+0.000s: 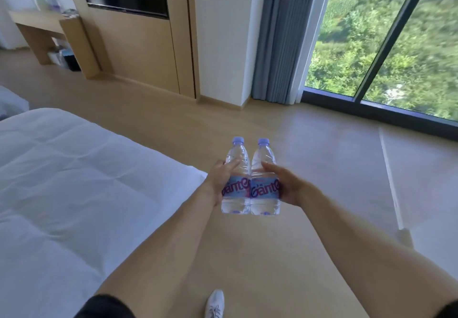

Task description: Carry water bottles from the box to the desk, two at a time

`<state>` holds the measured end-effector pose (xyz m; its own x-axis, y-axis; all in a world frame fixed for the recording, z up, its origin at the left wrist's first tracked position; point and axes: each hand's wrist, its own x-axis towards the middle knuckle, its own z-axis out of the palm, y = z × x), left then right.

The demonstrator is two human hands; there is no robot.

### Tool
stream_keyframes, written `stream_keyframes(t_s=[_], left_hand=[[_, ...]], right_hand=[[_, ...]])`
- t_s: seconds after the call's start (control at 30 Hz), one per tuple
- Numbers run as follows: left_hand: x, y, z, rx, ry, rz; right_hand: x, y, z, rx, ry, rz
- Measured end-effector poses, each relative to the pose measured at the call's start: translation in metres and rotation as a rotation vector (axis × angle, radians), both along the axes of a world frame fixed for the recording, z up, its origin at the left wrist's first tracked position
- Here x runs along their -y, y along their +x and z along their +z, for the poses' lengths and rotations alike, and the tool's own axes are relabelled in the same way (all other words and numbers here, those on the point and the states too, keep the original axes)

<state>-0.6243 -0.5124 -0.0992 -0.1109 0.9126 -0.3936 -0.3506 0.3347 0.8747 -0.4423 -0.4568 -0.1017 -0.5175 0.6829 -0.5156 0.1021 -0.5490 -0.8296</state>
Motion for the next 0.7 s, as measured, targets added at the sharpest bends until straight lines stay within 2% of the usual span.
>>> stream_keyframes(t_s=[0.2,0.43,0.7], left_hand=[[-0.133,-0.035,0.009,-0.026,-0.018,-0.103],[-0.243,-0.048,0.014,-0.033,-0.039,-0.203],[-0.373,-0.059,-0.007,-0.033,-0.058,-0.184]], right_hand=[[-0.112,-0.028,0.016,0.025,0.004,-0.053],[-0.216,-0.033,0.013,-0.001,-0.002,-0.148],[-0.347,-0.047,-0.012,-0.037,-0.04,-0.079]])
